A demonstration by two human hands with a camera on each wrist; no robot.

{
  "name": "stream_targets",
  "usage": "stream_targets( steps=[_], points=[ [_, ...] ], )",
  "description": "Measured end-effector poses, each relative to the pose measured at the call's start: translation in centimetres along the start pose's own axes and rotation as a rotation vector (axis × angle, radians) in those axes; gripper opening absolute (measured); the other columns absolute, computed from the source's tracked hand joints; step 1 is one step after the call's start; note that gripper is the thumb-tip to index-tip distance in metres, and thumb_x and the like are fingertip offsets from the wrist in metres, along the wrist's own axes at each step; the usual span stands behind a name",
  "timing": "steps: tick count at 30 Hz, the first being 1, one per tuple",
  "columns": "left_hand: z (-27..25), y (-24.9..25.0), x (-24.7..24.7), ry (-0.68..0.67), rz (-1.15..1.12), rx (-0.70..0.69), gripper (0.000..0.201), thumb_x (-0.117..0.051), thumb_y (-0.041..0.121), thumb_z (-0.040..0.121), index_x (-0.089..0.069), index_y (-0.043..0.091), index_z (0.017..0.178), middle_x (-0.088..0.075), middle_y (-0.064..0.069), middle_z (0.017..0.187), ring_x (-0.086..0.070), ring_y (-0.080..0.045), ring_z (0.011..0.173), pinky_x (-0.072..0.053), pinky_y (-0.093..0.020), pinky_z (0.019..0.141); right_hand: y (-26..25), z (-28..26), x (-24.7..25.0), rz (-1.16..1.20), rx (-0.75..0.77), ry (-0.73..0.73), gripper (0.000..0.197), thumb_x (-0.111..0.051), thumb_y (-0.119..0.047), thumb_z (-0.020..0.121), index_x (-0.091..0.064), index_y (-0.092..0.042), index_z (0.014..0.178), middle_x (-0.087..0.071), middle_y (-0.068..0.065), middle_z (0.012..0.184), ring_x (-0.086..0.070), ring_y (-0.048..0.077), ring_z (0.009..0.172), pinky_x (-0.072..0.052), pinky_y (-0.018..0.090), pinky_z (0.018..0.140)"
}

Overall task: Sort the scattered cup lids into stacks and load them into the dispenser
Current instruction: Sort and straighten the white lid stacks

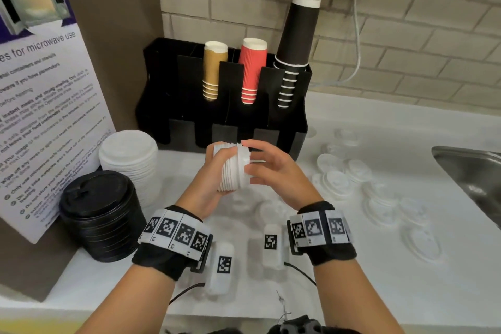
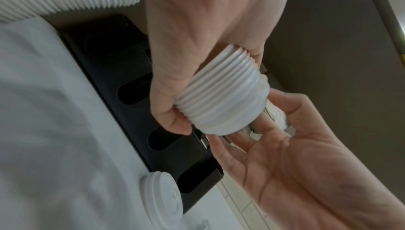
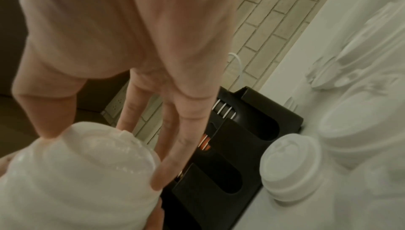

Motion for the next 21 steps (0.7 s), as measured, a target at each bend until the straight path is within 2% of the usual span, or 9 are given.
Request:
stream_targets(
  steps=[4,6,8,10,12,14,17,19,21],
  points=[
    [-0.3,-0.4,-0.9,-0.038,0.006,0.023,0.021,-0.05,0.036,0.097,-0.047,0.029,0.116,-0.06,-0.009,0.116,-0.061,-0.024,0.1,-0.052,-0.037,0.075,0.4,-0.8,0.4,0.047,0.015,0.031,0.041,-0.066,-0.008,0.087,-0.06,-0.026,0.124,-0.062,0.011,0.118,-0.065,0.021,0.104,-0.057,0.031,0.079],
    [-0.4,-0.5,-1.2,-0.038,0.005,0.032,0.025,-0.052,0.039,0.095,-0.047,0.03,0.118,-0.059,-0.011,0.12,-0.061,-0.026,0.102,-0.053,-0.039,0.076,0.5,-1.0,0.5,0.056,0.019,0.044,0.041,-0.066,-0.007,0.087,-0.06,-0.024,0.124,-0.062,0.011,0.118,-0.065,0.022,0.104,-0.057,0.034,0.081],
    [-0.6,-0.6,-1.3,-0.041,-0.009,0.045,0.045,-0.061,0.046,0.086,-0.046,0.027,0.124,-0.06,-0.013,0.122,-0.063,-0.027,0.103,-0.057,-0.04,0.074,0.6,-1.3,0.6,0.054,0.028,0.049,0.042,-0.067,-0.009,0.087,-0.059,-0.024,0.125,-0.062,0.01,0.119,-0.064,0.023,0.107,-0.057,0.041,0.085],
    [-0.6,-0.6,-1.4,-0.042,-0.018,0.061,0.064,-0.069,0.048,0.073,-0.045,0.027,0.128,-0.061,-0.012,0.12,-0.064,-0.026,0.101,-0.058,-0.035,0.069,0.8,-1.3,0.6,0.008,0.039,0.063,0.043,-0.068,-0.019,0.088,-0.055,-0.027,0.127,-0.064,0.005,0.118,-0.063,0.018,0.109,-0.056,0.039,0.089],
    [-0.4,-0.4,-1.4,-0.031,-0.011,0.059,0.056,-0.07,0.04,0.078,-0.044,0.029,0.127,-0.06,-0.009,0.117,-0.063,-0.025,0.101,-0.058,-0.033,0.065,0.9,-1.3,0.7,-0.135,0.035,0.095,0.037,-0.059,-0.032,0.093,-0.052,-0.029,0.129,-0.065,-0.005,0.114,-0.062,0.008,0.106,-0.054,0.03,0.087],
    [-0.1,-0.2,-1.4,0.019,-0.027,0.056,0.046,-0.067,0.034,0.086,-0.043,0.029,0.126,-0.056,-0.006,0.113,-0.06,-0.023,0.098,-0.058,-0.033,0.064,1.3,-1.2,1.2,-0.423,-0.035,0.083,0.035,-0.05,-0.039,0.097,-0.053,-0.024,0.128,-0.062,-0.006,0.113,-0.058,0.005,0.1,-0.049,0.029,0.088],
    [0.2,0.0,-1.0,0.084,-0.046,0.041,0.039,-0.066,0.032,0.088,-0.042,0.032,0.119,-0.051,-0.003,0.113,-0.055,-0.022,0.1,-0.058,-0.034,0.064,3.0,-1.8,1.8,-0.93,-0.237,-0.109,0.047,-0.067,-0.039,0.086,-0.055,-0.022,0.129,-0.053,0.003,0.125,-0.05,0.017,0.112,-0.04,0.027,0.094],
    [0.2,0.2,-0.9,0.091,-0.05,0.035,0.036,-0.067,0.033,0.087,-0.043,0.035,0.114,-0.05,-0.002,0.114,-0.054,-0.023,0.102,-0.058,-0.033,0.062,4.1,-2.4,1.9,-0.994,-0.348,-0.205,0.064,-0.08,-0.032,0.073,-0.052,-0.026,0.131,-0.049,0.003,0.125,-0.047,0.021,0.116,-0.04,0.03,0.096],
    [0.2,0.2,-0.7,0.084,-0.046,0.034,0.033,-0.067,0.033,0.086,-0.044,0.037,0.109,-0.049,-0.002,0.115,-0.053,-0.023,0.103,-0.058,-0.032,0.062,4.6,-2.6,1.8,-0.983,-0.382,-0.248,0.071,-0.084,-0.025,0.068,-0.052,-0.028,0.131,-0.048,0.003,0.122,-0.045,0.022,0.117,-0.039,0.03,0.094]
  ],
)
Point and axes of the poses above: each hand's wrist, its own z-axis towards the middle knuckle, its own x-axis out of the back of the hand, y = z × x, the point moved 2 cm from there along z, towards the middle knuckle
